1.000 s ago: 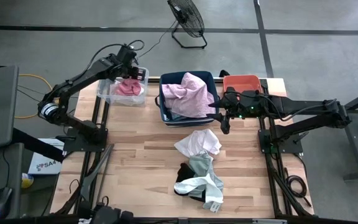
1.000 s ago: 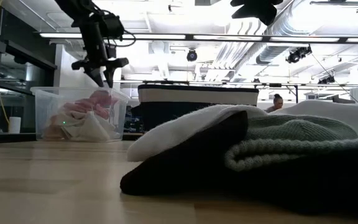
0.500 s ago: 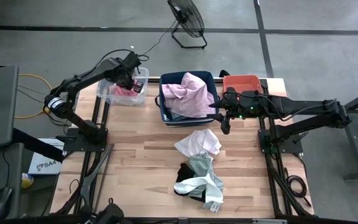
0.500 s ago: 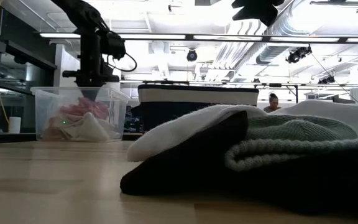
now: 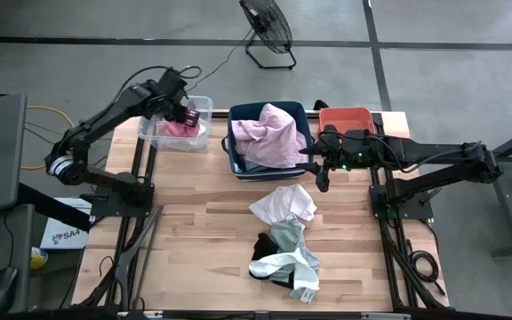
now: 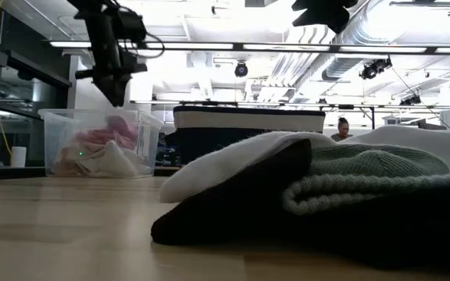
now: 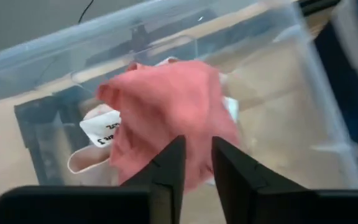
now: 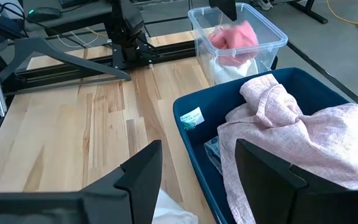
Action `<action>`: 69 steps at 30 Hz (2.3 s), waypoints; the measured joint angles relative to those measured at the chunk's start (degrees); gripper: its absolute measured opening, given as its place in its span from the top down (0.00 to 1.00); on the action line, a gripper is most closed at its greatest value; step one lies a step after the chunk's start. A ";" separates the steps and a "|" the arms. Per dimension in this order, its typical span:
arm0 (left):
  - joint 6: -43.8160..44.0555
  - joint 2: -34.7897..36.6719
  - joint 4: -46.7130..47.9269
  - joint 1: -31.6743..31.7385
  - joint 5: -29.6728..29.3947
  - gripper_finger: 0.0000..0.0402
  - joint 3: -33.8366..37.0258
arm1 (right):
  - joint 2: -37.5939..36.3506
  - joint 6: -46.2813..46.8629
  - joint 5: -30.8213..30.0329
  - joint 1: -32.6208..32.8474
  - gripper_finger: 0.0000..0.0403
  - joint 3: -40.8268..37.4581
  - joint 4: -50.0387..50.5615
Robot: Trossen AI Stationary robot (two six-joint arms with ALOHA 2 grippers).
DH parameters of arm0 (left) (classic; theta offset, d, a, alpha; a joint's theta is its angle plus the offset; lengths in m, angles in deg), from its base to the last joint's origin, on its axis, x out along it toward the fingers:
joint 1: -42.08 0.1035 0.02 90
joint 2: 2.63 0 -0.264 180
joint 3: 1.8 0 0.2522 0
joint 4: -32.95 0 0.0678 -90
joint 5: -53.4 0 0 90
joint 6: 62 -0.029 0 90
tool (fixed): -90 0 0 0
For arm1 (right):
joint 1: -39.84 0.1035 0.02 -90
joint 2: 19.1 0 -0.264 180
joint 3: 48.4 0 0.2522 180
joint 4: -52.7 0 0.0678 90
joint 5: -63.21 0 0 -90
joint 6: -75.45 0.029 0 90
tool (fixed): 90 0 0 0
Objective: Pick & Place Cloths
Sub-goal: Put the white underwear into the transparent bin
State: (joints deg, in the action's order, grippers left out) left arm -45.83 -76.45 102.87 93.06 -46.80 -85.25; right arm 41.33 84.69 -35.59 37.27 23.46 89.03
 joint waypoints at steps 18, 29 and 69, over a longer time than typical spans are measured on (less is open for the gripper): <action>0.62 9.54 2.89 -10.77 7.44 0.52 0.02 | -0.11 6.68 -4.69 10.98 0.52 -2.55 9.71; 8.58 9.61 2.81 -32.46 -7.56 0.52 0.02 | 0.00 21.36 -7.33 20.66 0.52 -18.50 -1.04; 20.15 7.53 3.87 -49.53 -22.11 0.52 0.00 | 12.12 8.96 -12.16 19.86 0.52 -45.68 -41.77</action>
State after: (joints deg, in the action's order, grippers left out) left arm -25.68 -68.91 106.74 43.53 -68.92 -85.25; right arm 53.45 93.64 -47.75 57.12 -22.22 47.26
